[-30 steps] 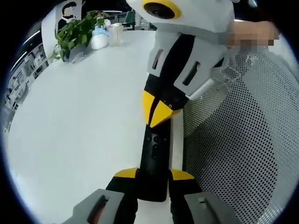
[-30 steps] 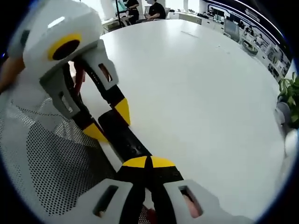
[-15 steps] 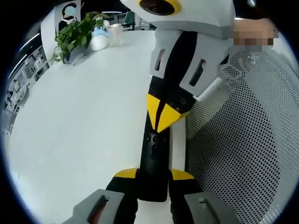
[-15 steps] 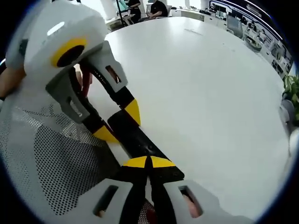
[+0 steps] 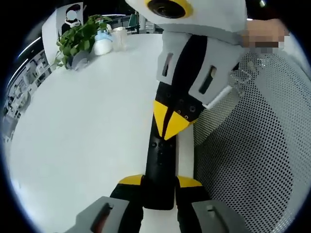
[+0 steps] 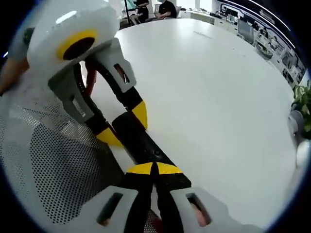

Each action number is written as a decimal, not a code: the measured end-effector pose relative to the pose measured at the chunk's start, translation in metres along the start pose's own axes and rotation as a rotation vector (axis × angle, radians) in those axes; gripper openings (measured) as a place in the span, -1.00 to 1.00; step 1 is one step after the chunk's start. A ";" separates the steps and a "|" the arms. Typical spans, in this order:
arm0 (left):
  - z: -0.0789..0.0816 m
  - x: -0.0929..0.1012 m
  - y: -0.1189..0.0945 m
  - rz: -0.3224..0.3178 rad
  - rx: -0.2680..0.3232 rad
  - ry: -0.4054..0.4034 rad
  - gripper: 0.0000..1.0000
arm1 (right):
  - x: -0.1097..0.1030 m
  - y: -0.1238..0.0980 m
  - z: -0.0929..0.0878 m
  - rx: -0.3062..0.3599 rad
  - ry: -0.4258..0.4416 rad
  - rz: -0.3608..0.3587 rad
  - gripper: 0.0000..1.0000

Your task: Press the specified remote control buttons in sequence, fully releasing each button before pressing the next.

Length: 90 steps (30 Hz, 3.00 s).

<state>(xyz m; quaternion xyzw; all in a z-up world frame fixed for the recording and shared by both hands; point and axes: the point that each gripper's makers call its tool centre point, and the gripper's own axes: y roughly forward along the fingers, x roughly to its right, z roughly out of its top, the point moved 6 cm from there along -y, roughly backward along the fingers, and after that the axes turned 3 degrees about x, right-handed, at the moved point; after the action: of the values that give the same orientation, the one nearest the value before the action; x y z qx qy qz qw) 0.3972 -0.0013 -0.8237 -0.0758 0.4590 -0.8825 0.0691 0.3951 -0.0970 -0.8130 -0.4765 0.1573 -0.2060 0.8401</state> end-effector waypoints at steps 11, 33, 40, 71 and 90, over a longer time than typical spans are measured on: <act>-0.004 -0.001 -0.003 -0.005 -0.016 0.003 -0.51 | 0.003 0.001 0.001 0.004 0.013 0.002 -1.00; -0.010 -0.001 -0.009 0.006 -0.061 -0.006 -0.51 | 0.006 0.000 0.000 0.016 0.082 0.019 -1.00; -0.010 -0.002 -0.009 0.005 -0.056 -0.027 -0.51 | 0.006 0.000 -0.001 0.018 0.133 0.026 -1.00; -0.010 -0.002 -0.009 0.006 -0.054 -0.029 -0.51 | 0.007 -0.007 -0.011 -0.059 0.234 0.054 -1.00; -0.010 -0.002 -0.007 0.016 -0.061 0.021 -0.51 | 0.005 -0.005 -0.011 -0.053 0.121 0.033 -1.00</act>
<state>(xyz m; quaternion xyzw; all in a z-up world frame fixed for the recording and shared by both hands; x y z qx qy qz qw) 0.3968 0.0113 -0.8233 -0.0648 0.4871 -0.8682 0.0691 0.3930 -0.1101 -0.8143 -0.4828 0.2210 -0.2164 0.8193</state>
